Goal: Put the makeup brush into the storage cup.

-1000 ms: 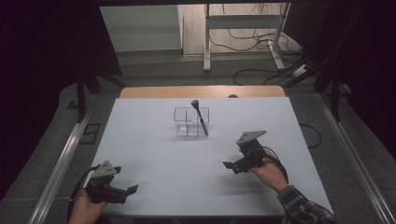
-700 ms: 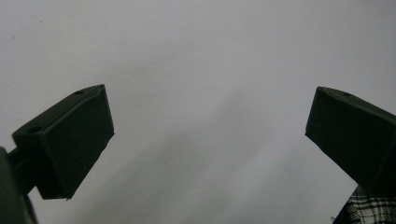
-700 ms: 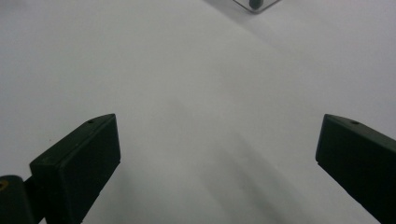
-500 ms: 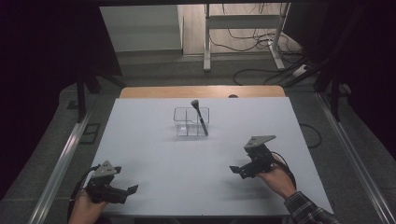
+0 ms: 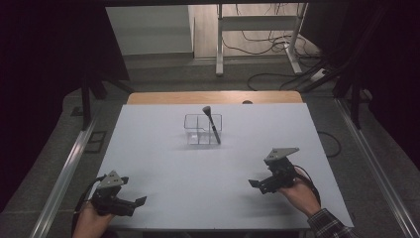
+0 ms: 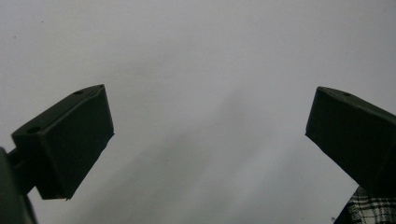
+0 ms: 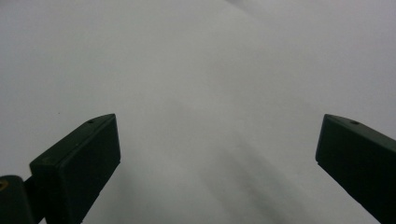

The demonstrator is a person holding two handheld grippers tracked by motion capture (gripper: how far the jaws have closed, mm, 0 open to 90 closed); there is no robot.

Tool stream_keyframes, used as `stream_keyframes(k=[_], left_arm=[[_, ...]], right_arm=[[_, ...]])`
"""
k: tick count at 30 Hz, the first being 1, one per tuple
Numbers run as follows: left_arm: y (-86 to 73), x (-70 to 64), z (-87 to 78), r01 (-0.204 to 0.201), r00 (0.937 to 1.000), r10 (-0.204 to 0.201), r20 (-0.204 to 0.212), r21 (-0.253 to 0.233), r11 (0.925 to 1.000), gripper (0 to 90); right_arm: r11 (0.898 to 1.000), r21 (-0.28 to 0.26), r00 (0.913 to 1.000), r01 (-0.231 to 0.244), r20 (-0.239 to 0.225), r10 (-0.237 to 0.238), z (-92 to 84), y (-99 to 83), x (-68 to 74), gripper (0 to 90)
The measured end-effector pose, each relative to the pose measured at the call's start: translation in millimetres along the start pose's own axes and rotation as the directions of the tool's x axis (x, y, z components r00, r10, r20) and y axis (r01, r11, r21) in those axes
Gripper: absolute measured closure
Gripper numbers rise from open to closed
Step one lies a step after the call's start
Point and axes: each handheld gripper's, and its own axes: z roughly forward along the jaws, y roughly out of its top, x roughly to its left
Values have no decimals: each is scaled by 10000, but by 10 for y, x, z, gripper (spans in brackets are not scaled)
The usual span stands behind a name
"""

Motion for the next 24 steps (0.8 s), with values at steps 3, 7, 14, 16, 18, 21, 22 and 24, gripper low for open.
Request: stream_keyframes(k=[3,7,14,16,18,21,22,24], left_arm=[[0,0,-1,-1,10000,1,-5,2,10000,9],[0,0,-1,3,10000,-3,-12,2,10000,9],[1,-1,0,-9,10000,9,-16,9,10000,9],[0,-3,1,9,10000,-9,-23,5,10000,9],[0,-3,1,6,10000,-6,-22,7,10000,9],[0,-3,1,6,10000,-6,-26,4,10000,9],[1,-3,0,10,10000,-10,-30,6,10000,9],[1,-3,1,11,10000,-11,-30,7,10000,9]], right_arm=[[10000,-9,10000,-52,21,52,-29,-26,0,0],[9999,25,9999,-115,111,114,-64,-74,-2,0],[9996,154,9993,-222,319,217,-110,-162,0,0],[9996,190,9991,-218,367,211,-123,-181,1,0],[9995,219,9988,-245,421,236,-133,-196,6,0],[9994,212,9986,-264,472,254,-156,-216,7,0],[9994,203,9985,-264,494,253,-164,-221,5,0],[9995,191,9984,-257,510,247,-182,-231,2,0]])
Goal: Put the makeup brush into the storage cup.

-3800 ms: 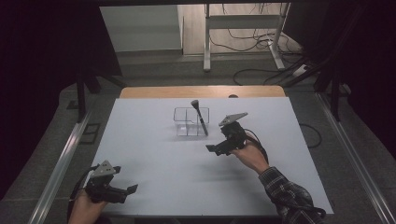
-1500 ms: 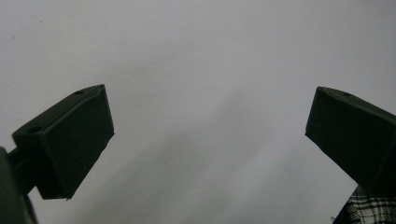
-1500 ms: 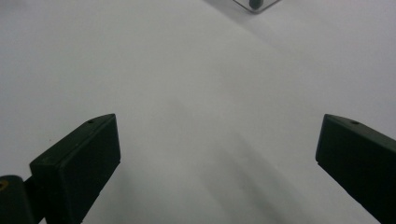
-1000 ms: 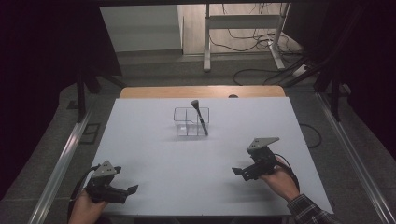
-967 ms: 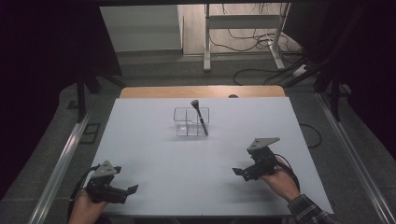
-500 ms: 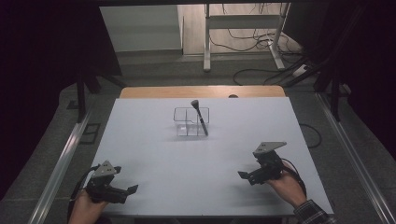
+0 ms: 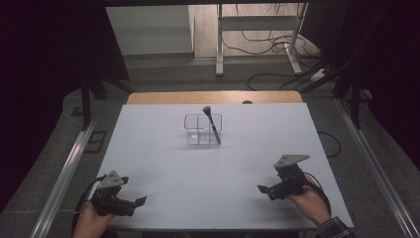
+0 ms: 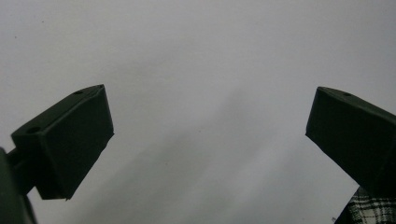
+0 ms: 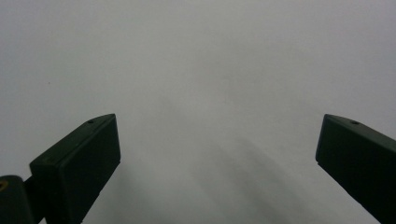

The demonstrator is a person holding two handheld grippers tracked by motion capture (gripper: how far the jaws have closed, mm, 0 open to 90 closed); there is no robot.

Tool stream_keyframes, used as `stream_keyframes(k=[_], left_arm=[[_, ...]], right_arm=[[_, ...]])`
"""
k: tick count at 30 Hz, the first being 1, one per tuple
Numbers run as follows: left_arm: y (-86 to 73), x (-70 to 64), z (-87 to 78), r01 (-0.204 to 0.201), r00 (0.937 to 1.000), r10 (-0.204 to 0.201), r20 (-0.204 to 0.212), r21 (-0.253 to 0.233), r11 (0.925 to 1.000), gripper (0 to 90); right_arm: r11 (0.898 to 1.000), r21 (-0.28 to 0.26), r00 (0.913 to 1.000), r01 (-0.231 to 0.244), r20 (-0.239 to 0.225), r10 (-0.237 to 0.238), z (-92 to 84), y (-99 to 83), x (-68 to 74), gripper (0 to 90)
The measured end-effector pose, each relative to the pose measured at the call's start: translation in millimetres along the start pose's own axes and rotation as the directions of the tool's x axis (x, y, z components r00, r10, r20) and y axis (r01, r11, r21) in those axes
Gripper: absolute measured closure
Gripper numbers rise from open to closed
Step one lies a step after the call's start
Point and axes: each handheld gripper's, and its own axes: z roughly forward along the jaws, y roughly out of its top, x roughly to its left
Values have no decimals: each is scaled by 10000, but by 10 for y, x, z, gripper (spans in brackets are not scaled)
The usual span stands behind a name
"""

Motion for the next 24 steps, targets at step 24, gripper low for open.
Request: stream_keyframes(k=[24], left_arm=[[0,2,3,2,10000,-2,-16,17,10000,9]], right_arm=[[9995,112,9980,-300,562,293,-267,-216,-40,0]])
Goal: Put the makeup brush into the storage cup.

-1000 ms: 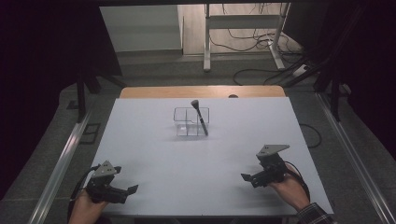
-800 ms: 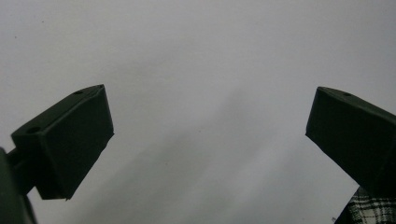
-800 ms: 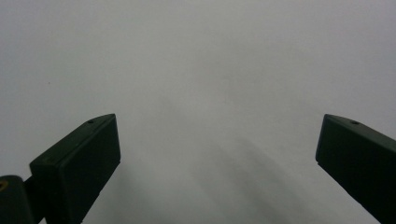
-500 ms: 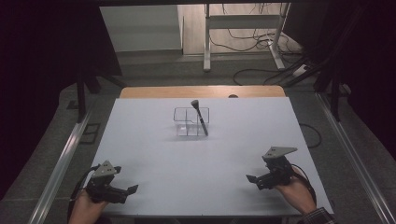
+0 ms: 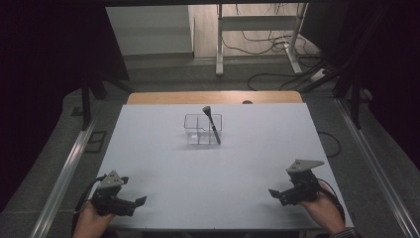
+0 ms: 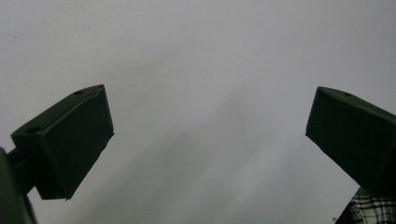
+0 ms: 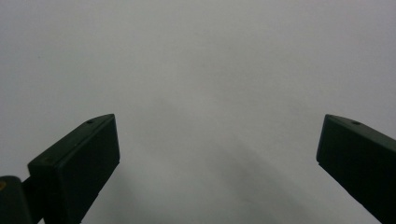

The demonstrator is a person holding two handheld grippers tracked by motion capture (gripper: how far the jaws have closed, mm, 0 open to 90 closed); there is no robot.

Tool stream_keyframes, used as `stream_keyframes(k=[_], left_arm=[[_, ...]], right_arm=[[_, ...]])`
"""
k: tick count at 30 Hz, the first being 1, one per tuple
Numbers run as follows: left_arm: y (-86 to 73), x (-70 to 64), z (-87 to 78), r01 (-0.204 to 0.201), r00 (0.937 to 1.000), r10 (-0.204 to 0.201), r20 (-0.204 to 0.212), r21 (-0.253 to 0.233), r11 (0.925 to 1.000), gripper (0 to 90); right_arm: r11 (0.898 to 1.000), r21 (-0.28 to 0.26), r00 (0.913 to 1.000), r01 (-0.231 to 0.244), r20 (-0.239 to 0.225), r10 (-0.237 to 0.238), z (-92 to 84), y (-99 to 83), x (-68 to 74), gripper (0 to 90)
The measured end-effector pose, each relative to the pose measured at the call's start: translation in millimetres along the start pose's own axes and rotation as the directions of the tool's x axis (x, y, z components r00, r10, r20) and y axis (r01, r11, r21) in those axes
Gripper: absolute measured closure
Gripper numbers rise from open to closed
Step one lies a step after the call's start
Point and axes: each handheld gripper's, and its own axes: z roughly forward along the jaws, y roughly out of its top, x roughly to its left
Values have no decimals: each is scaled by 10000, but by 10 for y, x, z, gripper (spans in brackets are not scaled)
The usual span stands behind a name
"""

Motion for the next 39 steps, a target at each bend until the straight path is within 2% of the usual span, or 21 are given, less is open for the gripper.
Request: stream_keyframes(k=[8,22,39], left_arm=[[1,-1,1,-5,10000,5,-16,7,10000,9],[2,-3,3,-18,10000,18,-22,43,10000,9],[5,-2,7,-62,10000,62,-10,64,10000,9]], right_arm=[[9998,162,9992,117,379,-123,-65,-57,7,0],[9994,26,9982,-349,496,347,-187,-176,-25,0],[9983,27,9947,-580,853,575,-316,-308,-50,0]])
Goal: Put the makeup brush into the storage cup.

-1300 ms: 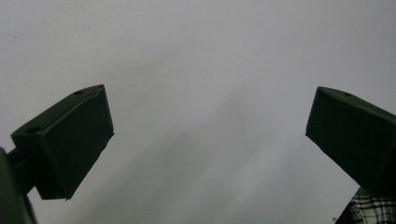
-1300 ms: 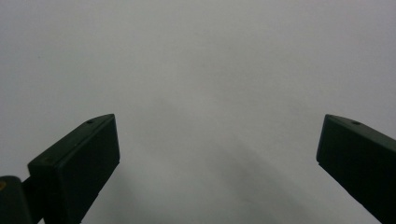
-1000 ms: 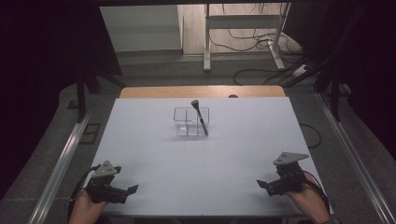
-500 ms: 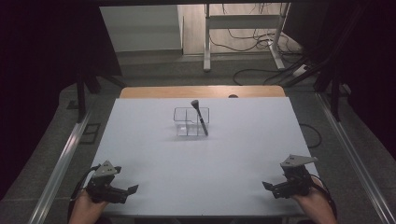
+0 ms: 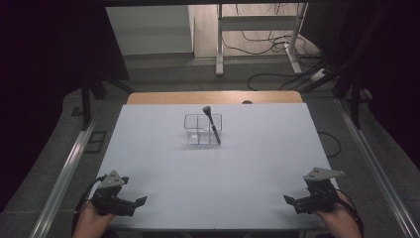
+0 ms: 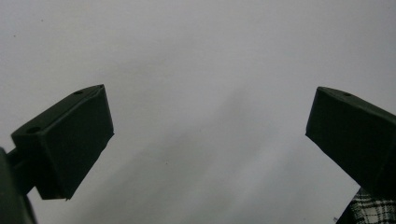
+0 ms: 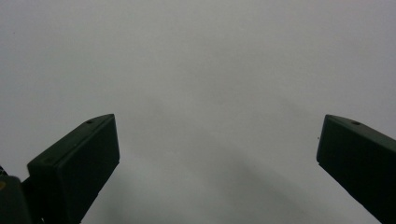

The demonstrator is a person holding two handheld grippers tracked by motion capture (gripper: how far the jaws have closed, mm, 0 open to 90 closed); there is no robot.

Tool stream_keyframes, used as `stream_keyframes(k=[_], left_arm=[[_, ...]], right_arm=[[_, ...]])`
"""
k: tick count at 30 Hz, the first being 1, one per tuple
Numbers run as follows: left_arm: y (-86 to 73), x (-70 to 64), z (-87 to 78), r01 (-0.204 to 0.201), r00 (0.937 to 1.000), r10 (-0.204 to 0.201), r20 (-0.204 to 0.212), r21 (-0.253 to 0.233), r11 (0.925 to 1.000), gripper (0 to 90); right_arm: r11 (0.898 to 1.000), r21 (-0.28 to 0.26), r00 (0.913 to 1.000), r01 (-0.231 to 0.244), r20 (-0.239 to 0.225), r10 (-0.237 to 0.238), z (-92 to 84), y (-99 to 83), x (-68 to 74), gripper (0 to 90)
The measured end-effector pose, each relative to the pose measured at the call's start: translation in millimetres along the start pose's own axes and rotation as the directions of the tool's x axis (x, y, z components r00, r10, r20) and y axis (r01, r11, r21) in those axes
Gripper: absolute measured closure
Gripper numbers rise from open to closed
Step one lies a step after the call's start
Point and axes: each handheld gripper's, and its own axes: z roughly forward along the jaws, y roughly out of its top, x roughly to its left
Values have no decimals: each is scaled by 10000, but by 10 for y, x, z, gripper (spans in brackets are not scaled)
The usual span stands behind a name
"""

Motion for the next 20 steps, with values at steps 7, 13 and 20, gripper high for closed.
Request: stream_keyframes(k=[7,13,20], left_arm=[[1,0,2,0,10000,0,4,14,10000,9],[0,1,3,-5,10000,5,1,24,10000,9],[4,4,4,96,10000,-96,-23,15,10000,7]], right_arm=[[9994,-11,9993,-338,170,338,-52,-62,-28,0],[9984,34,9982,-559,207,558,-82,-114,-37,0],[9976,54,9974,-688,233,687,-99,-142,-51,0]])
